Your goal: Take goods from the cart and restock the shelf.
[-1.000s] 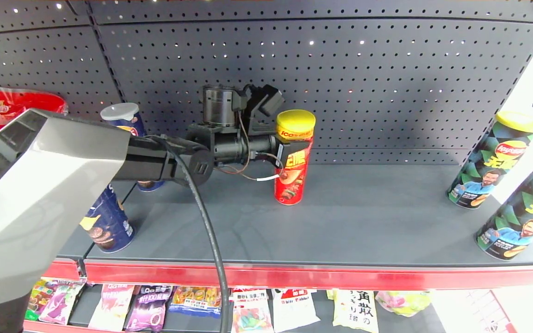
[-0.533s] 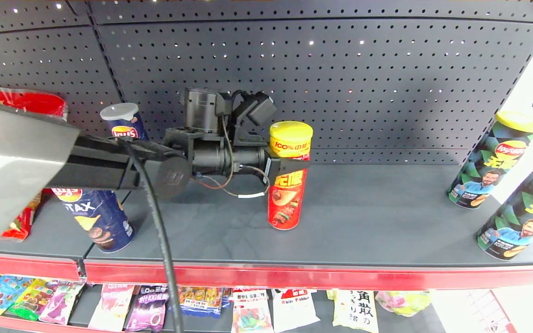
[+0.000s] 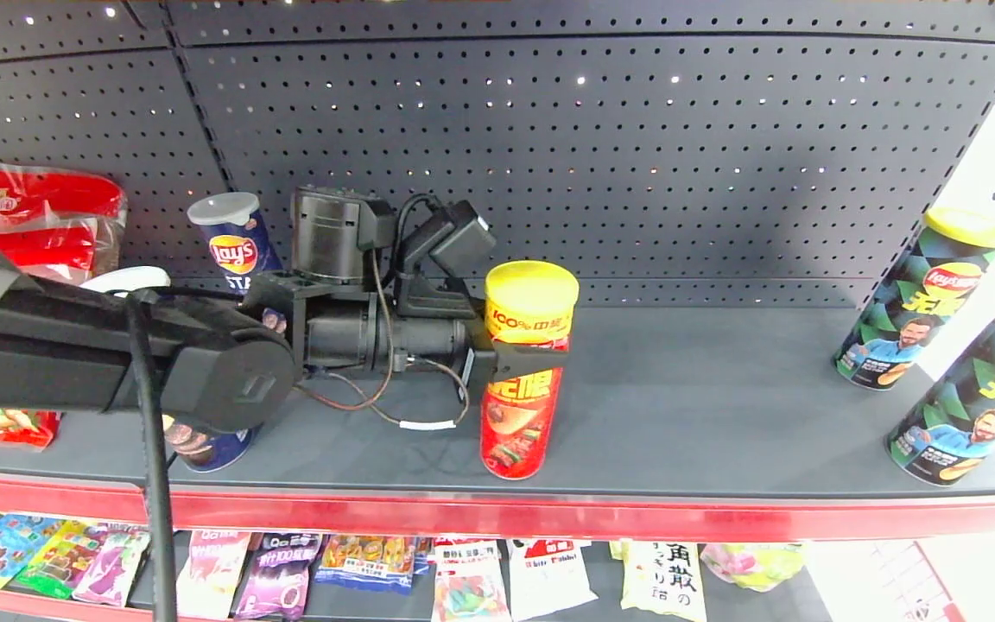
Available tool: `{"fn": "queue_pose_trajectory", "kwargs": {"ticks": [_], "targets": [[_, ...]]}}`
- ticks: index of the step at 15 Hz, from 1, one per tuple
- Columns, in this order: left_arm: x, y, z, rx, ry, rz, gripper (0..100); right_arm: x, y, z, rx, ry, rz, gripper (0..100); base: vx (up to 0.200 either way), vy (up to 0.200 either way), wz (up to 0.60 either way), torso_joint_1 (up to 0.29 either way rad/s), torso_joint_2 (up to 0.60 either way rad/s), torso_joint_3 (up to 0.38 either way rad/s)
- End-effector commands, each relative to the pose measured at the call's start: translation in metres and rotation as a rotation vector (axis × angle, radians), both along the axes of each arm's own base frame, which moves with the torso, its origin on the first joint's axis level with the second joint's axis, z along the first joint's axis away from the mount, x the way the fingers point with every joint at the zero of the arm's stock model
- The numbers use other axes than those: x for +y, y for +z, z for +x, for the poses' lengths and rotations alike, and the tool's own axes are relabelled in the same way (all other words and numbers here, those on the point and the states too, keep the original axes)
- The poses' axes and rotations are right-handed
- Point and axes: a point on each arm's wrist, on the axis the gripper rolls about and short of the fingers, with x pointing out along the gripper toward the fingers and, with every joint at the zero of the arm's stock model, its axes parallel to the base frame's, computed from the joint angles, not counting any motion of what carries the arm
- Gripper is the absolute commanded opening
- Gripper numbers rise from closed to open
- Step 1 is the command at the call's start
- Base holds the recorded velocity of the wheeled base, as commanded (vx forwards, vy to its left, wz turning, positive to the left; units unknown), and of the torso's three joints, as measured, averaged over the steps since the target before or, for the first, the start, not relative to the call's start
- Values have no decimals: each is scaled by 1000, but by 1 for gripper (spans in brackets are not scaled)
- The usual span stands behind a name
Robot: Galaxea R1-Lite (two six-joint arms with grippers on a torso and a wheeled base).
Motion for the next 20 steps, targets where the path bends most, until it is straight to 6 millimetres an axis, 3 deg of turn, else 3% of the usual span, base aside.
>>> {"fn": "queue_pose_trajectory", "kwargs": {"ticks": [1,8,17,18,20], "targets": [[1,-1,-3,-3,0,-3,0,0,0,0,2,1,-1,0,0,0,0,0,0,0],[5,-7,-15,24,-9,9,0,0,0,0,2,1,-1,0,0,0,0,0,0,0],[8,-13,-16,38,13,26,0,0,0,0,2,1,0,0,0,0,0,0,0,0],[8,-14,-16,33,20,24,100,0,0,0,2,1,0,0,0,0,0,0,0,0],[11,-15,-19,37,29,17,100,0,0,0,2,-1,0,0,0,0,0,0,0,0]]}}
